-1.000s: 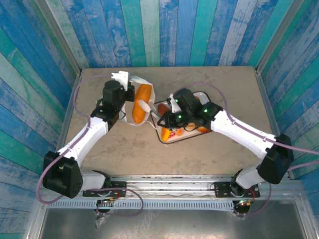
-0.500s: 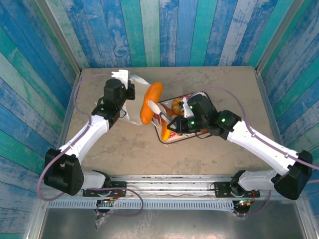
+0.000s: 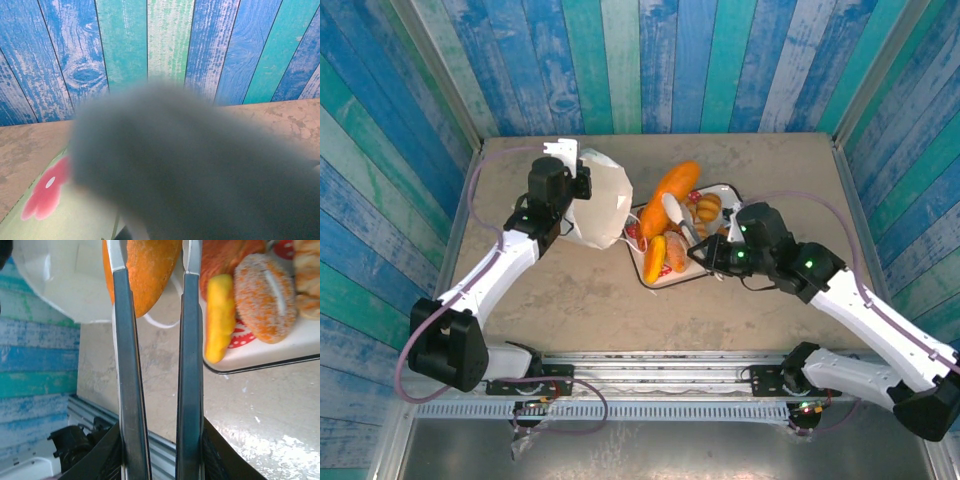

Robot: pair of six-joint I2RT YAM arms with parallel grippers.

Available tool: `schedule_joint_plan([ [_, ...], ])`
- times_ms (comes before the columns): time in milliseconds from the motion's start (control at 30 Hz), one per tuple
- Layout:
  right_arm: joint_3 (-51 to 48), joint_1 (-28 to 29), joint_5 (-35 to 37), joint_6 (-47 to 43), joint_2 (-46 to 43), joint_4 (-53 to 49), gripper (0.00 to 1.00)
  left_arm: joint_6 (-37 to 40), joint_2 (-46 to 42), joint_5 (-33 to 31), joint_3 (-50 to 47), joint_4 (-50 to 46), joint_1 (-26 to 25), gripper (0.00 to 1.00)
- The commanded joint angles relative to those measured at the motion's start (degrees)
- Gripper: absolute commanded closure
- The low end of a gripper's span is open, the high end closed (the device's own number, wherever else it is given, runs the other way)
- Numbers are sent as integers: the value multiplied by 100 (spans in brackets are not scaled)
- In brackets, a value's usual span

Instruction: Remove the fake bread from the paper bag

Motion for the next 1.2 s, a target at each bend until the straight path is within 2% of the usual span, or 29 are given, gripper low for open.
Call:
schedule_joint_plan([
  [0, -148, -300, -28, 311, -245, 190, 99, -4, -61, 65, 18, 139, -7, 100],
  [367, -460, -1295, -804, 472, -298, 214, 95, 10, -45, 390, 34, 174, -3, 100],
  [733, -789, -1921, -1881, 453, 130, 554, 93, 23, -7, 559, 9, 150, -9, 100],
  [900, -981, -2107, -1996, 444, 188, 627, 91, 27, -25, 597, 9, 139, -7, 100],
  [1167, -1138, -2355, -2171, 341, 290, 677, 83, 18, -19, 638, -9, 155, -8, 100],
])
